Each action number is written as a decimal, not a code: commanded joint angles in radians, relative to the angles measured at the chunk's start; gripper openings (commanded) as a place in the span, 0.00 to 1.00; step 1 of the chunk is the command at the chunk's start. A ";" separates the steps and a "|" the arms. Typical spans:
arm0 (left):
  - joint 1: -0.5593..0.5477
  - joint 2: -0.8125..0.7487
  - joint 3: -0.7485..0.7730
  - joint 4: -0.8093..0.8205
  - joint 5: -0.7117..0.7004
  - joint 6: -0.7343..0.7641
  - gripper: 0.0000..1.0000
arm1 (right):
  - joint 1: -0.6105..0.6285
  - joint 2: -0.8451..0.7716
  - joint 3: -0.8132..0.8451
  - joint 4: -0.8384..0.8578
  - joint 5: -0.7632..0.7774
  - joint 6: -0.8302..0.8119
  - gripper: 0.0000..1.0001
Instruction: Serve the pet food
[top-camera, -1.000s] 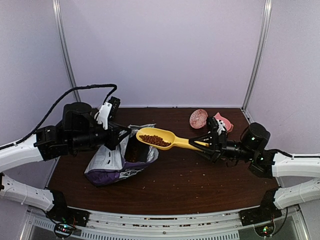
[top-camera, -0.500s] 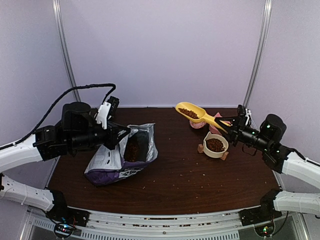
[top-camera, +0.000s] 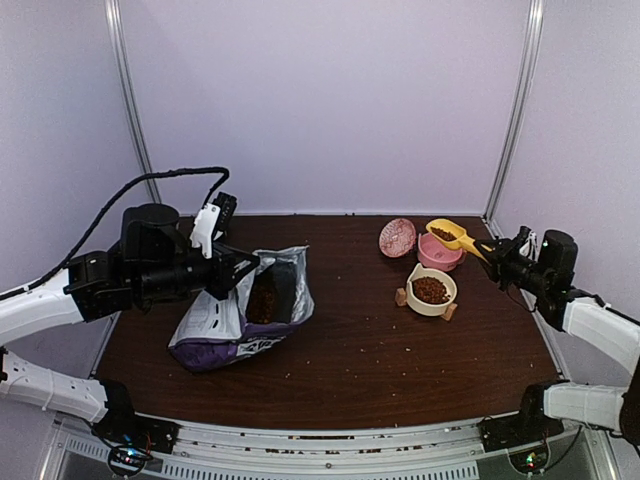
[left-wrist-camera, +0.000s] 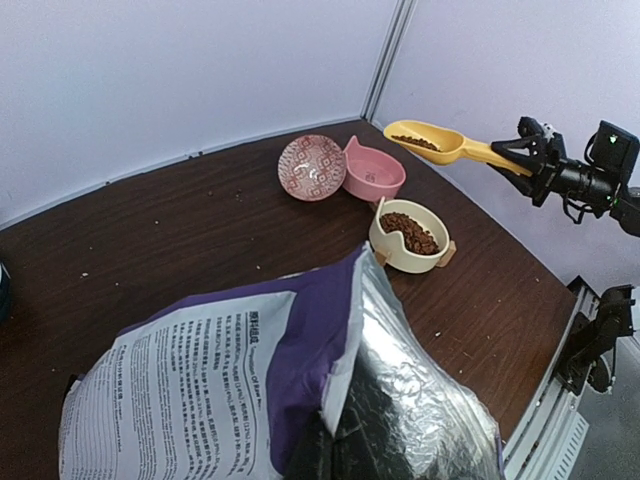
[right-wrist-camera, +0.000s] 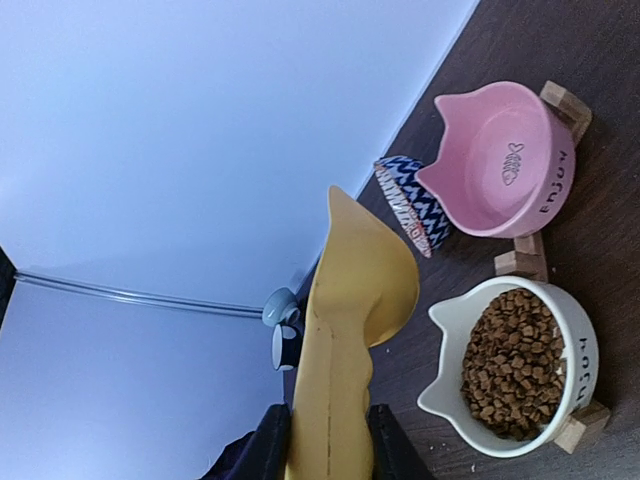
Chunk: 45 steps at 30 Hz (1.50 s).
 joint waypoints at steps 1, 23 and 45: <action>0.009 -0.032 0.000 0.059 0.006 0.016 0.00 | -0.053 0.051 0.067 -0.061 0.013 -0.116 0.05; 0.009 -0.013 0.009 0.059 0.018 0.022 0.00 | -0.129 0.275 0.350 -0.394 0.046 -0.412 0.05; 0.009 -0.016 0.012 0.062 0.018 0.027 0.00 | -0.127 0.390 0.581 -0.660 0.119 -0.603 0.05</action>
